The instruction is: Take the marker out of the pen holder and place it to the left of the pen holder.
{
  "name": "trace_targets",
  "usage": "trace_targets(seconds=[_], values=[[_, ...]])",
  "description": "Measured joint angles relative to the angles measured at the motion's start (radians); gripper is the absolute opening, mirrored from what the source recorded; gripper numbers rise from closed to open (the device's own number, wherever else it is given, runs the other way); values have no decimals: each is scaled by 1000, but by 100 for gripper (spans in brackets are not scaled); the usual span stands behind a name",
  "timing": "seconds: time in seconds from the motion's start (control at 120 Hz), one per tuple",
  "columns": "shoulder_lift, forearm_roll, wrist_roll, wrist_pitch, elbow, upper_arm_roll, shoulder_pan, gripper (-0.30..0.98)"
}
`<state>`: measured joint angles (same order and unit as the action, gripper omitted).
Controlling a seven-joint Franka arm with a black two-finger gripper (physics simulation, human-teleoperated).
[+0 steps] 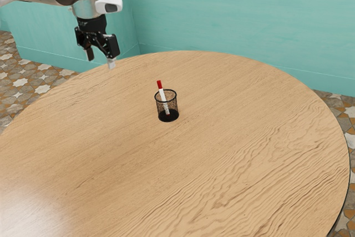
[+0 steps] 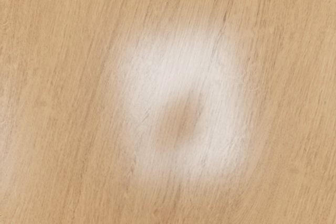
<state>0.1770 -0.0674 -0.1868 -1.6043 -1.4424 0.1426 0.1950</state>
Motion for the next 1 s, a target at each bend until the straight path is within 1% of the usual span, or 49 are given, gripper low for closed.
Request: trace_targets(seconds=[0.233,0.3,0.333,0.425,0.475,0.525,0.608,0.667,0.758,1.0], values=[[3,0,-14,-11,0,1,-1,69],[33,1,-17,-34,36,3,-5,69],[98,0,-19,-38,125,5,-9,69],[329,-12,-27,1,457,6,-35,69],[445,-17,-34,20,609,7,-47,69],[544,-21,-47,33,742,9,-52,69],[680,-23,-63,43,902,9,-52,69],[758,-22,-73,37,952,26,-52,69],[838,-20,-86,18,972,48,-50,69],[939,-17,-115,-65,990,87,-37,69]])
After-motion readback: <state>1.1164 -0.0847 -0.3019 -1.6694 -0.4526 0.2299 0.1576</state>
